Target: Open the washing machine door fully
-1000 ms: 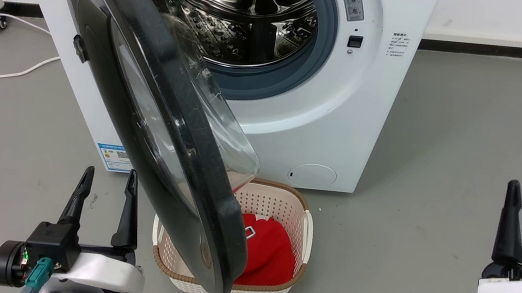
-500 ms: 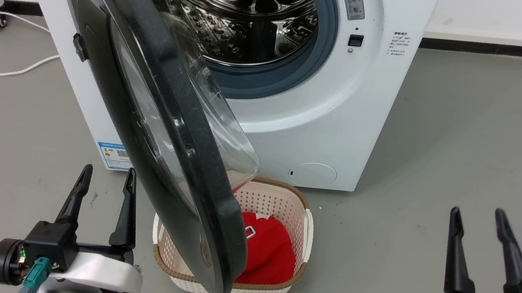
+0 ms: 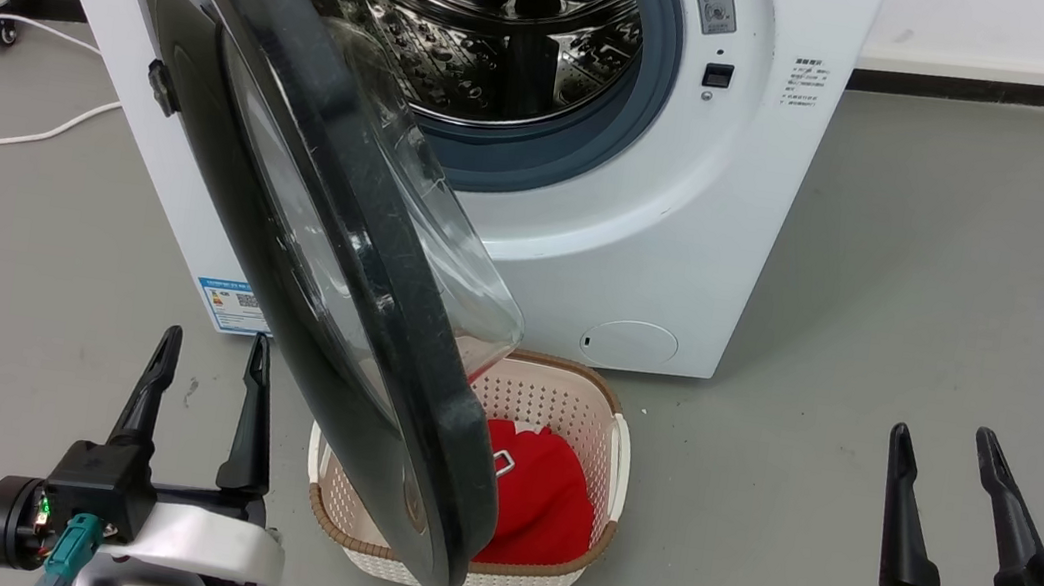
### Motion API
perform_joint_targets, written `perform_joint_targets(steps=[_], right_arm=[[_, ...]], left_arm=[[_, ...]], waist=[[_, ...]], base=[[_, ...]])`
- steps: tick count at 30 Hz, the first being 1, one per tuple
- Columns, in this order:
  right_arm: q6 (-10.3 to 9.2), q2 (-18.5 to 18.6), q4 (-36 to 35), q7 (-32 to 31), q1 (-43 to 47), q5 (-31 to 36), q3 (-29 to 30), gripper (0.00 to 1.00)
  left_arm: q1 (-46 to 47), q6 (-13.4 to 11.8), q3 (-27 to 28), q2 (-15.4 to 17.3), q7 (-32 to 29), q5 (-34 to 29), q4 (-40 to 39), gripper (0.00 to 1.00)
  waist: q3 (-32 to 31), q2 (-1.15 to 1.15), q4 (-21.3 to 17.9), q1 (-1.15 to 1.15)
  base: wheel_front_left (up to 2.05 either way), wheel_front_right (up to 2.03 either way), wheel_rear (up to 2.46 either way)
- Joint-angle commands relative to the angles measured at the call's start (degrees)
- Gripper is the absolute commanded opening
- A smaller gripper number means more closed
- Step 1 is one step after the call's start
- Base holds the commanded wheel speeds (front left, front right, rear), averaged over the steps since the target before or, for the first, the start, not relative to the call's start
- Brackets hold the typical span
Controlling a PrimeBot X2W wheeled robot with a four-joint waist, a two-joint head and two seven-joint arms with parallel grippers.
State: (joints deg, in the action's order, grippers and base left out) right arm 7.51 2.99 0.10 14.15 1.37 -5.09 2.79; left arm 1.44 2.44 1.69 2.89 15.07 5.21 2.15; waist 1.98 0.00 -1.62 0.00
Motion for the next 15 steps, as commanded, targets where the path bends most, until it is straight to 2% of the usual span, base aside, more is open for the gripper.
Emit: perform_joint_targets(steps=[1,5,6,7,8,15], right_arm=[[-0.04,-0.22,0.21,0.35,-0.73,-0.14,-0.04,1.00],[-0.04,-0.22,0.55,0.46,-0.98,-0.32,-0.04,1.00],[-0.03,-0.22,0.66,0.51,-1.03,-0.34,-0.05,1.00],[-0.04,-0.22,0.75,0.56,-1.13,-0.38,-0.03,1.00],[-0.04,-0.22,0.77,0.59,-1.21,-0.37,-0.07,1.00],[-0.03,-0.22,1.22,0.67,-1.46,-0.67,-0.04,1.00]], left_arm=[[0.44,-0.29,-0.12,-0.03,0.15,-0.34,-0.08,1.00],[0.51,-0.20,-0.27,-0.03,0.15,-0.40,-0.05,1.00],[0.58,-0.14,-0.33,-0.03,0.15,-0.34,-0.07,0.69],[0.65,-0.03,-0.38,-0.03,0.15,-0.30,-0.15,0.26],[0.72,0.10,-0.37,-0.03,0.15,-0.32,-0.31,0.00],[0.71,0.22,-0.26,-0.03,0.15,0.39,-1.40,0.00]], waist=[[0.04,0.00,0.02,0.00],[0.18,0.00,0.04,0.00],[0.25,0.00,0.06,0.00],[0.31,0.00,0.07,0.00],[0.35,0.00,0.07,0.00],[0.37,0.00,0.17,0.00]], base=[[0.00,0.00,0.00],[0.00,0.00,0.00],[0.00,0.00,0.00],[0.00,0.00,0.00],[0.00,0.00,0.00],[0.00,0.00,0.00]])
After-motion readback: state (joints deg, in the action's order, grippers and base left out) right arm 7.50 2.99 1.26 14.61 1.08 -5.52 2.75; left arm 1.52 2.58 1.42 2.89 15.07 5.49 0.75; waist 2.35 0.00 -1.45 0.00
